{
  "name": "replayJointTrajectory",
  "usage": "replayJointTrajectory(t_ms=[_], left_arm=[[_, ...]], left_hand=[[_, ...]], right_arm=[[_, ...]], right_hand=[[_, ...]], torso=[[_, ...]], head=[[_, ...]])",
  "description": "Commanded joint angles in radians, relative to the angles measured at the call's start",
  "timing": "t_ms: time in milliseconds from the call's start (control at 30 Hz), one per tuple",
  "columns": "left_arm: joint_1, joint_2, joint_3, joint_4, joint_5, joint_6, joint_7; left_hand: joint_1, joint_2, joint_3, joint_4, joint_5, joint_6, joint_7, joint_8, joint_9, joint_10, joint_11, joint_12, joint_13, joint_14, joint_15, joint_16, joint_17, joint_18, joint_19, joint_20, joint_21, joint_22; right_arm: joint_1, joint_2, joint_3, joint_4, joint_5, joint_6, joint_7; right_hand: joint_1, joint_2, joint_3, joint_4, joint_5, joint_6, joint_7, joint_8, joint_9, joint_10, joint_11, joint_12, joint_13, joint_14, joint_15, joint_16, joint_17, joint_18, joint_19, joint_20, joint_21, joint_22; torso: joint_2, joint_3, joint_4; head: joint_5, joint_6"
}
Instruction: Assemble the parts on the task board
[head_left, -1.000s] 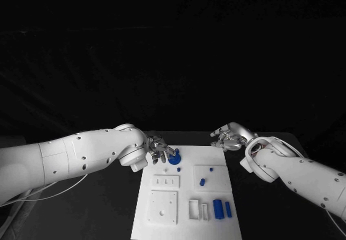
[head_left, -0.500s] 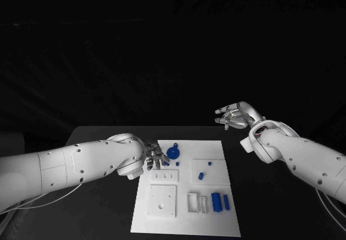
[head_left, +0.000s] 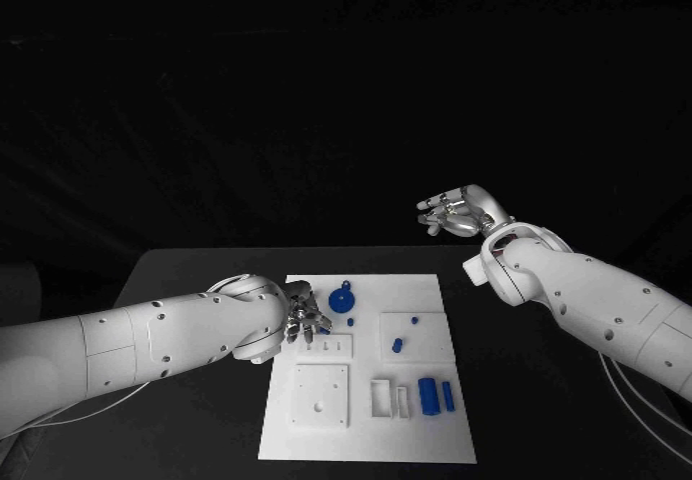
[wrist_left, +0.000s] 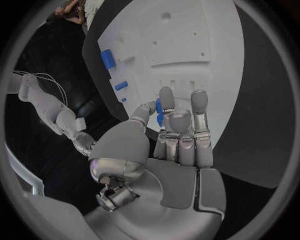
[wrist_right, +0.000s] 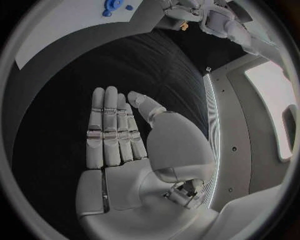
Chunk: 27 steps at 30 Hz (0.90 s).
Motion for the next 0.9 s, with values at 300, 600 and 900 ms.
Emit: replayJointTrajectory(t_ms=[300, 600, 900], left_arm=[[-0.023, 0.012, 0.000, -0.014, -0.041, -0.010, 0.001], [-0.036, 0.019, 0.000, -0.027, -0.057, -0.026, 0.002], [-0.046, 0.024, 0.000, -0.036, -0.074, -0.039, 0.000]], left_hand=[[0.012, 0.002, 0.109, -0.106, 0.002, 0.063, -0.052, 0.005, -0.003, 0.048, -0.005, 0.009, 0.002, 0.010, -0.001, 0.006, 0.002, -0.009, 0.011, -0.001, -0.018, 0.020], [0.013, 0.000, 0.108, -0.106, 0.002, 0.064, -0.052, 0.005, -0.007, 0.047, -0.004, 0.008, 0.001, 0.010, 0.000, 0.007, 0.002, -0.009, 0.017, 0.000, -0.034, 0.035], [0.015, -0.001, 0.108, -0.105, 0.001, 0.067, -0.052, 0.005, -0.020, 0.048, -0.004, 0.007, -0.001, 0.010, 0.000, 0.003, 0.000, -0.007, 0.024, 0.001, -0.050, 0.051]], right_arm=[[0.007, 0.018, 0.001, -0.021, 0.078, 0.022, 0.044], [0.007, 0.025, 0.001, -0.026, 0.093, 0.022, 0.045], [0.008, 0.026, 0.001, -0.027, 0.098, 0.024, 0.041]], right_hand=[[-0.002, 0.015, -0.019, -0.017, 0.004, -0.004, 0.008, -0.001, -0.001, 0.057, 0.014, -0.180, -0.029, 0.079, 0.009, -0.192, -0.076, -0.003, -0.003, 0.006, 0.019, -0.224], [-0.005, 0.017, -0.008, -0.031, -0.003, -0.012, 0.014, -0.001, -0.001, 0.007, 0.032, -0.183, -0.032, 0.036, 0.029, -0.232, -0.100, -0.007, -0.061, 0.024, 0.010, -0.250], [-0.004, 0.015, -0.010, -0.040, -0.005, -0.015, 0.016, 0.000, -0.001, 0.003, 0.035, -0.184, -0.032, 0.046, 0.031, -0.231, -0.157, -0.004, -0.065, 0.028, 0.034, -0.305]], torso=[[0.000, 0.0006, -0.0014], [-0.001, 0.0005, 0.0003], [0.000, 0.0003, -0.0004]], head=[[0.000, -0.011], [-0.002, -0.014], [0.000, -0.016]])
